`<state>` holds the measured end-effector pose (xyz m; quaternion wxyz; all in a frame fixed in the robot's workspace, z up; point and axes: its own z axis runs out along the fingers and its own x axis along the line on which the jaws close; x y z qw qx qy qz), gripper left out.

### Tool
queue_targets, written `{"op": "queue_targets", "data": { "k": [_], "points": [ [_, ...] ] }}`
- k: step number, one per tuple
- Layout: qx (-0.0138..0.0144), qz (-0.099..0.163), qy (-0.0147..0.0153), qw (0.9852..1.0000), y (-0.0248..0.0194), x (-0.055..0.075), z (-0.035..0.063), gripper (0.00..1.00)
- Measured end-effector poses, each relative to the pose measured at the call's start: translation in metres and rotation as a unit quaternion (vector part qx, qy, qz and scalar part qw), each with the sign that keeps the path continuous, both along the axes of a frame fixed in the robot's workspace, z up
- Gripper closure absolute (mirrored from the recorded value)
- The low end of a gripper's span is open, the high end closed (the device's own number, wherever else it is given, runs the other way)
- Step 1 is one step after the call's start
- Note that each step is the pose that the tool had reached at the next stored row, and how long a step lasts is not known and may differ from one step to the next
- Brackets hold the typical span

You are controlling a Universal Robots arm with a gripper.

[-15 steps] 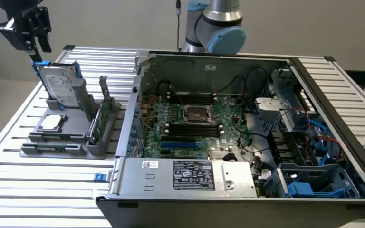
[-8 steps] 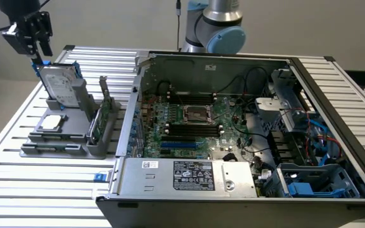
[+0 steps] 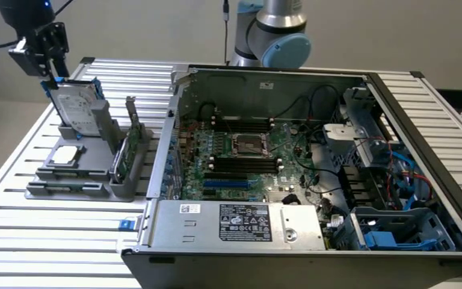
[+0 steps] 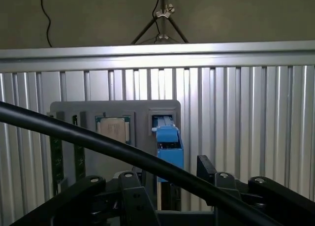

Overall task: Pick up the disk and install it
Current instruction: 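Pick up the disk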

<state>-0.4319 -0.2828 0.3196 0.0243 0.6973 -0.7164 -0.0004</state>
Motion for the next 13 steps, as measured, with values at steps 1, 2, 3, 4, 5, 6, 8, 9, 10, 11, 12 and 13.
{"op": "queue_targets", "data": {
  "k": [1, 2, 3, 4, 5, 6, 8, 9, 10, 11, 12, 13],
  "points": [
    [0.0, 0.003, 0.0, 1.0, 0.0, 0.0, -0.0019, 0.46],
    [0.0, 0.005, 0.0001, 1.0, 0.0, 0.0, -0.0037, 0.46],
    [0.0, 0.008, 0.0001, 1.0, 0.0, -0.001, -0.0054, 0.46],
    [0.0, 0.01, 0.0001, 0.9999, 0.0, -0.001, -0.0072, 0.46],
    [0.0, 0.012, 0.0001, 0.9999, 0.0, -0.001, -0.0091, 0.46],
    [0.0, 0.014, 0.0, 0.9999, 0.0, -0.001, -0.0109, 0.46],
    [0.0, 0.017, 0.0001, 0.9999, 0.0, -0.002, -0.0146, 0.46],
    [0.0, 0.018, 0.0001, 0.9998, 0.0, -0.003, -0.0164, 0.46],
    [0.0, 0.018, 0.0001, 0.9998, 0.0, -0.004, -0.0182, 0.46],
    [0.0, 0.019, 0.0001, 0.9998, 0.0, -0.004, -0.02, 0.46],
    [0.0, 0.02, 0.0, 0.9998, 0.0, -0.005, -0.0218, 0.46],
    [0.0, 0.02, -0.0001, 0.9998, 0.0, -0.005, -0.0236, 0.46]
  ]
}}
